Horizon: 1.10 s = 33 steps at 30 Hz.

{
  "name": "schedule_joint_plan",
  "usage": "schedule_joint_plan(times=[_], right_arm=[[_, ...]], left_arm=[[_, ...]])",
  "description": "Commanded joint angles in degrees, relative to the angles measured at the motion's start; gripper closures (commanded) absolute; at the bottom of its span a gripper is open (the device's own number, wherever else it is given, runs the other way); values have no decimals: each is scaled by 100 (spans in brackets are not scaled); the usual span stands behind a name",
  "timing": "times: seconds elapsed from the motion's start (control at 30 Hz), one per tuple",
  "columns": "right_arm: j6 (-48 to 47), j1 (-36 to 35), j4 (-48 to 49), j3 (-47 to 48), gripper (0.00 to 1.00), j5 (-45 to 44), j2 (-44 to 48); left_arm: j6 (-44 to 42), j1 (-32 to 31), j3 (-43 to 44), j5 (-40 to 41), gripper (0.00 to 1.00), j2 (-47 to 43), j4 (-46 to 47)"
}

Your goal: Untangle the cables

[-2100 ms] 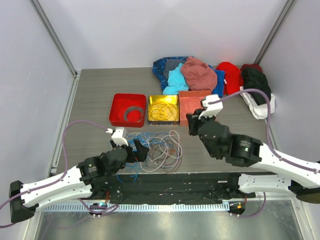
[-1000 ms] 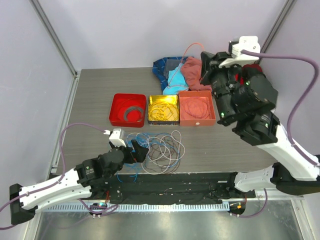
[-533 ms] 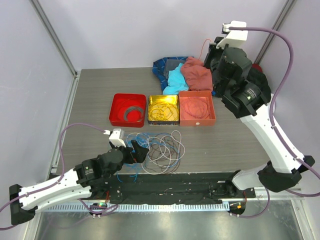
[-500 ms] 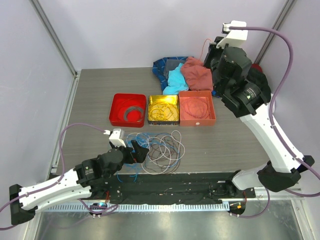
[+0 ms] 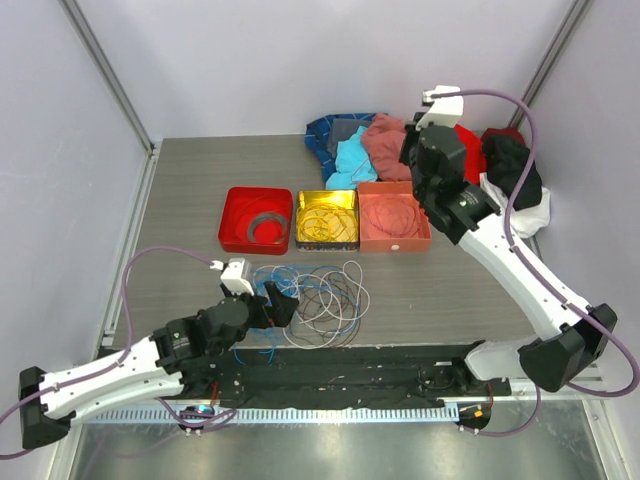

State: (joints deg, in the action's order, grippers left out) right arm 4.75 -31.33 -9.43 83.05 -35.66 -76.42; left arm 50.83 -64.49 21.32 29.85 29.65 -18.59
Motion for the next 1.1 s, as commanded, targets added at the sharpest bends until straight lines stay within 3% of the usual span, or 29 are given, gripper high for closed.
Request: schedule_joint_plan(times=[0.0, 0.47, 1.07], right_arm=[[280, 39, 793, -525, 99, 147, 426], [922, 417, 908, -2117, 99, 77, 664], [1493, 918, 1339, -2504, 99, 1051, -1471]], left_arm=[[102, -11, -14, -58, 0, 102, 338], [147, -11, -93, -128, 0, 234, 444], [270, -11, -163, -75, 0, 67, 215]])
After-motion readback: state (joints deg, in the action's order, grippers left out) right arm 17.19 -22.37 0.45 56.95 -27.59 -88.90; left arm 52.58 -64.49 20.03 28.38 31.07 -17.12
